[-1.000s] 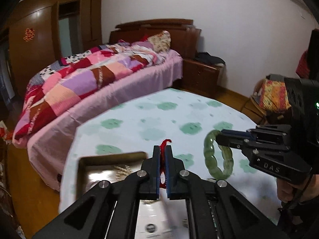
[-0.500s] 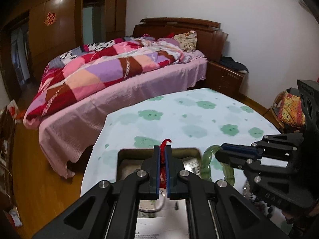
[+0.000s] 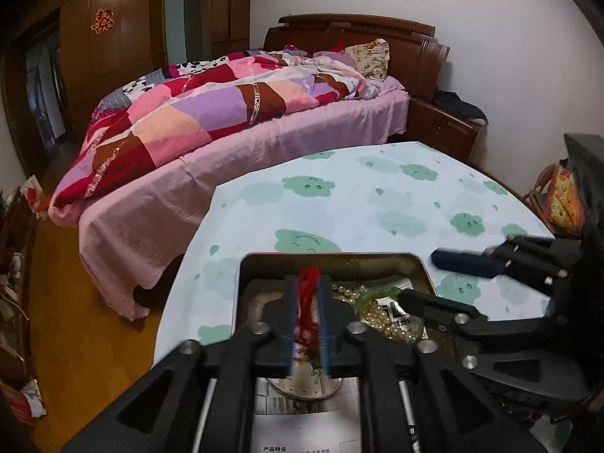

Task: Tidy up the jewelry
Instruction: 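Open both grippers to release the jade bangle and red string into the tin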

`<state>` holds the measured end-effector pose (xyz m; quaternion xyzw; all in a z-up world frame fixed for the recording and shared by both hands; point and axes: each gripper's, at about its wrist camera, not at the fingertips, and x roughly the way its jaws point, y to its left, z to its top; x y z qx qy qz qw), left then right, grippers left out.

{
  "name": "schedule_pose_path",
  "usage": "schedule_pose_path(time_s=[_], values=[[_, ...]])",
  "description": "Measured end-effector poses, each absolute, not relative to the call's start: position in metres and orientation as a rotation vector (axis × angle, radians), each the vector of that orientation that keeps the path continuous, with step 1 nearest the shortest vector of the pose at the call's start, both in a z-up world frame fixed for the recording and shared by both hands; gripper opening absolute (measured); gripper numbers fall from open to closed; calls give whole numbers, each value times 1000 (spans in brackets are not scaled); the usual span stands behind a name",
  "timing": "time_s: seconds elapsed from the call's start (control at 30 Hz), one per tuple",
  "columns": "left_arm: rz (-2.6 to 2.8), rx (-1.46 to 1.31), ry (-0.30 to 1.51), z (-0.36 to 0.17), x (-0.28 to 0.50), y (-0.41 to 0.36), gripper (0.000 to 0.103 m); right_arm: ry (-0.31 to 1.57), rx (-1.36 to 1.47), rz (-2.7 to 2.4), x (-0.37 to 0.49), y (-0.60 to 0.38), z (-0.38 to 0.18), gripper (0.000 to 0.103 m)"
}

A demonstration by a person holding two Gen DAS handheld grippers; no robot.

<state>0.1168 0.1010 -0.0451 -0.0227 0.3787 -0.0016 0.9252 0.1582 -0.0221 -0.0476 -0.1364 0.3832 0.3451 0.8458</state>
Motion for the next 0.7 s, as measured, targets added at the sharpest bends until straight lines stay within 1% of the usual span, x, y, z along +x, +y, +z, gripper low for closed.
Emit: schedule_pose_path(time_s=[0.03,0.1,0.17,0.47,0.7], values=[[6,-48,766,-43,114,101,50,802,-282,722,157,-27,-45,49],[40,-48,734,-38,107,102,75,794,-273,718,157,-33,-40,48],[23,-58,694,-31,99,100,76,790,-252,703,157,-41,-36,49],[16,-37,713,-31,95,81,76,780,-183,650,163,-75,-23,50],[-5,-17,693,-26,80,63,76,768,-166,645,152,-99,-19,50]])
